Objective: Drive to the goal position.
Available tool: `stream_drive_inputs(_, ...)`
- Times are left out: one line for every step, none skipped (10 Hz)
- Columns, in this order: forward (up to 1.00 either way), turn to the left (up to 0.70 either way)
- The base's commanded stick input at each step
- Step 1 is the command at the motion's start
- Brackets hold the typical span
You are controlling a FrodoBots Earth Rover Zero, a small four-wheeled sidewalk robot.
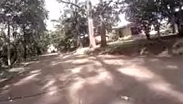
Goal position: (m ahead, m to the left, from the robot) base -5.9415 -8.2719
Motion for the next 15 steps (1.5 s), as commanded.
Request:
stream_drive_inputs(0.00,-0.45)
stream_drive_inputs(0.00,-0.45)
stream_drive_inputs(0.00,-0.45)
stream_drive_inputs(0.00,-0.45)
stream_drive_inputs(0.00,-0.45)
stream_drive_inputs(0.00,-0.45)
stream_drive_inputs(0.00,-0.45)
stream_drive_inputs(0.00,-0.45)
stream_drive_inputs(0.00,-0.45)
stream_drive_inputs(0.00,-0.45)
stream_drive_inputs(0.00,-0.45)
stream_drive_inputs(0.00,-0.45)
stream_drive_inputs(0.00,-0.45)
stream_drive_inputs(0.00,-0.45)
stream_drive_inputs(0.00,-0.45)
